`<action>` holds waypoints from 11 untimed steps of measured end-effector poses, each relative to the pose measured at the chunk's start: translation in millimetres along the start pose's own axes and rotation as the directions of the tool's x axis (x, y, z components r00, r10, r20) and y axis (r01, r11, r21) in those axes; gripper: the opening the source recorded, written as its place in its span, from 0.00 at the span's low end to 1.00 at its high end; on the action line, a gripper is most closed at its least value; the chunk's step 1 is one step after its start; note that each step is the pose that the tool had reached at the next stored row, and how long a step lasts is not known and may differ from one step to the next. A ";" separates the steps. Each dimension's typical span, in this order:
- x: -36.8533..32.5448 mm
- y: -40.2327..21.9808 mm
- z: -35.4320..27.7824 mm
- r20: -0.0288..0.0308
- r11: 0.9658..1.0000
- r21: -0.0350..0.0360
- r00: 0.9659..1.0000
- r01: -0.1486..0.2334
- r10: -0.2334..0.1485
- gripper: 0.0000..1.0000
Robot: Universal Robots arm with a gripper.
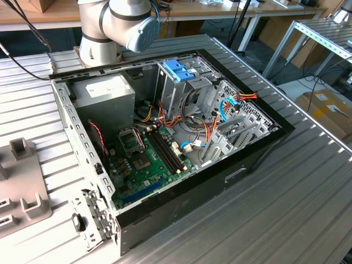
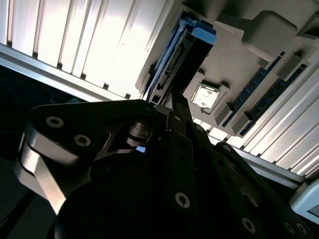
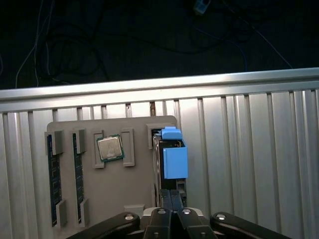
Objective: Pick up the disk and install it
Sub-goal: 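Pick up the disk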
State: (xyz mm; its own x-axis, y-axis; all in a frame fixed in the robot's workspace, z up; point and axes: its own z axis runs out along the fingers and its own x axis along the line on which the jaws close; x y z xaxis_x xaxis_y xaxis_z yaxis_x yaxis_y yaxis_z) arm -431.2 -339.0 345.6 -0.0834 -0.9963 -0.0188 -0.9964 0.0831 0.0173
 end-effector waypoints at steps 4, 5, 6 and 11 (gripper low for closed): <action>0.0 0.0 0.1 0.000 1.000 0.000 1.000 0.000 0.000 0.11; 0.0 0.0 0.1 0.000 1.000 0.000 1.000 0.000 0.000 0.17; 0.0 0.0 0.1 0.000 1.000 0.000 1.000 0.000 0.000 0.24; 0.0 0.0 0.1 0.000 1.000 0.000 1.000 0.000 0.000 0.47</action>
State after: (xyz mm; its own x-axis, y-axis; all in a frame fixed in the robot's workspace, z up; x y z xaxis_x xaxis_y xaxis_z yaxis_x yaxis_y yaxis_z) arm -431.3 -339.0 345.4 -0.0834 -0.9963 -0.0188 -0.9964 0.0831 0.0172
